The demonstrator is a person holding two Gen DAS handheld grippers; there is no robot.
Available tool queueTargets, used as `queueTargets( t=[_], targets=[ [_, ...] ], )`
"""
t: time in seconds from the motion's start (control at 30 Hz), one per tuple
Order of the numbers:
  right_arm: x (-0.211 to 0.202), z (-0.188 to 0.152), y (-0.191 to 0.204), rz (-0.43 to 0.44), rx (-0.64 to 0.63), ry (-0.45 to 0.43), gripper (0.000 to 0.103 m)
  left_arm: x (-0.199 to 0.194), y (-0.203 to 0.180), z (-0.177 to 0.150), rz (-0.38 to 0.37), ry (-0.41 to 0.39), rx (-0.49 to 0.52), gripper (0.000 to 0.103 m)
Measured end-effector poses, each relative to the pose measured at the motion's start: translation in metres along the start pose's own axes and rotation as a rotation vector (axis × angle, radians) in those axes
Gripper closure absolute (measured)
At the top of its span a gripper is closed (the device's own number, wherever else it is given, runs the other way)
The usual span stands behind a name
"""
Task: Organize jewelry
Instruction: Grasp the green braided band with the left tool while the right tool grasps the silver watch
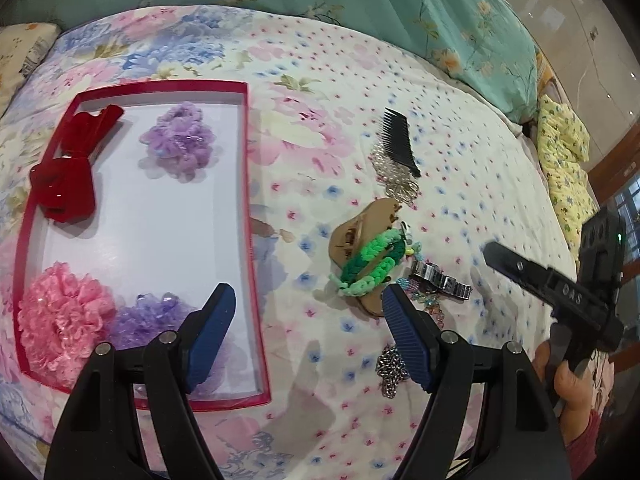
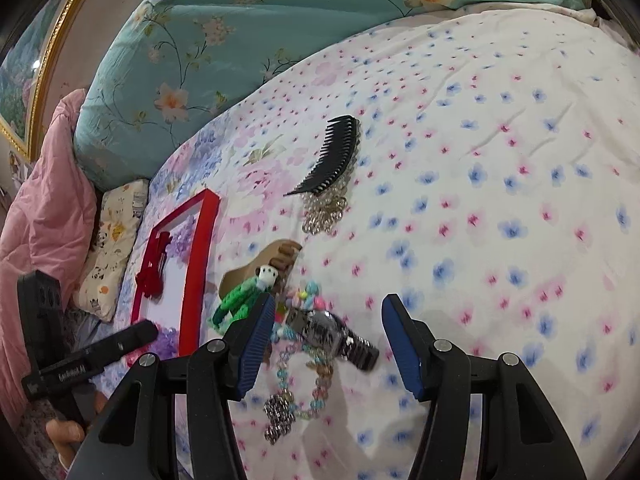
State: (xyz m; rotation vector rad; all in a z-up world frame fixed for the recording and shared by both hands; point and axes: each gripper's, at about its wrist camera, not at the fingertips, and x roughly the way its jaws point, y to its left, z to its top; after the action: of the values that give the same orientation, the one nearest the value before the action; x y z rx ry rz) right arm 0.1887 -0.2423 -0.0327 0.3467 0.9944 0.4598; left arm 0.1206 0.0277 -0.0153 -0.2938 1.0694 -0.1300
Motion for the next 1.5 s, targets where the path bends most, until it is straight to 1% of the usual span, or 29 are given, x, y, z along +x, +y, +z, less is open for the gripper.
queueTargets(
  t=[0.23, 0.33, 0.5, 0.6, 0.63, 0.67, 0.7, 0.73, 0.77, 0.8, 0.87, 0.9, 0.97, 1.03, 1.1, 1.13, 1.2, 1.27, 1.3, 1.33, 1.43, 1.5],
  targets=[
    [0.015, 0.021, 0.002, 0.014, 0.012, 0.002, 0.045, 0.022, -0.014, -0.001, -0.006, 0.042, 0.027, 0.027],
    [0.017, 0.024, 0.004, 0.024, 0.004, 0.005, 0.045, 0.03, -0.02, -0.001, -0.005, 0.051, 0.046, 0.027],
    [0.02, 0.014, 0.003, 0.024, -0.015, 0.035, 0.045, 0.049, -0.028, 0.005, -0.005, 0.079, 0.079, 0.027],
    [0.021, 0.005, 0.0, 0.009, -0.042, 0.061, 0.045, 0.058, -0.034, 0.008, -0.025, 0.089, 0.103, 0.027],
    [0.022, 0.003, 0.0, 0.0, -0.054, 0.068, 0.045, 0.063, -0.035, 0.008, -0.028, 0.098, 0.108, 0.031],
    [0.022, 0.001, 0.0, -0.008, -0.07, 0.077, 0.045, 0.065, -0.036, 0.008, -0.033, 0.103, 0.112, 0.038],
    [0.023, -0.001, 0.001, -0.017, -0.091, 0.089, 0.045, 0.069, -0.037, 0.008, -0.044, 0.113, 0.118, 0.06],
    [0.024, -0.002, 0.001, -0.022, -0.104, 0.098, 0.045, 0.072, -0.038, 0.007, -0.066, 0.129, 0.12, 0.071],
    [0.025, -0.003, 0.003, -0.03, -0.129, 0.111, 0.045, 0.072, -0.038, 0.006, -0.087, 0.128, 0.114, 0.074],
    [0.026, -0.004, 0.005, -0.039, -0.154, 0.12, 0.045, 0.071, -0.038, 0.004, -0.096, 0.122, 0.115, 0.081],
    [0.028, -0.006, 0.011, -0.058, -0.205, 0.139, 0.045, 0.066, -0.04, 0.002, -0.09, 0.108, 0.126, 0.087],
    [0.03, -0.008, 0.013, -0.063, -0.227, 0.147, 0.045, 0.063, -0.039, 0.0, -0.101, 0.105, 0.122, 0.095],
    [0.034, -0.011, 0.021, -0.074, -0.286, 0.169, 0.045, 0.056, -0.035, -0.003, -0.115, 0.096, 0.102, 0.094],
    [0.041, -0.015, 0.031, -0.092, -0.358, 0.187, 0.045, 0.05, -0.032, -0.006, -0.112, 0.084, 0.091, 0.095],
    [0.05, -0.02, 0.041, -0.119, -0.437, 0.204, 0.045, 0.038, -0.025, -0.01, -0.122, 0.066, 0.072, 0.095],
    [0.054, -0.022, 0.044, -0.134, -0.466, 0.204, 0.049, 0.032, -0.023, -0.011, -0.126, 0.057, 0.063, 0.095],
    [0.062, -0.024, 0.051, -0.174, -0.531, 0.201, 0.049, 0.022, -0.019, -0.013, -0.132, 0.038, 0.048, 0.095],
    [0.068, -0.026, 0.056, -0.21, -0.585, 0.195, 0.059, 0.013, -0.017, -0.013, -0.136, 0.019, 0.04, 0.095],
    [0.07, -0.026, 0.057, -0.215, -0.597, 0.197, 0.066, 0.008, -0.016, -0.014, -0.138, 0.009, 0.035, 0.095],
    [0.07, -0.026, 0.057, -0.2, -0.592, 0.193, 0.067, 0.006, -0.016, -0.015, -0.139, 0.003, 0.033, 0.095],
    [0.063, -0.024, 0.051, -0.175, -0.525, 0.193, 0.068, -0.003, -0.013, -0.017, -0.14, -0.015, 0.028, 0.095],
    [0.053, -0.024, 0.047, -0.163, -0.479, 0.177, 0.068, -0.008, -0.01, -0.019, -0.148, -0.022, 0.017, 0.095]
  ],
)
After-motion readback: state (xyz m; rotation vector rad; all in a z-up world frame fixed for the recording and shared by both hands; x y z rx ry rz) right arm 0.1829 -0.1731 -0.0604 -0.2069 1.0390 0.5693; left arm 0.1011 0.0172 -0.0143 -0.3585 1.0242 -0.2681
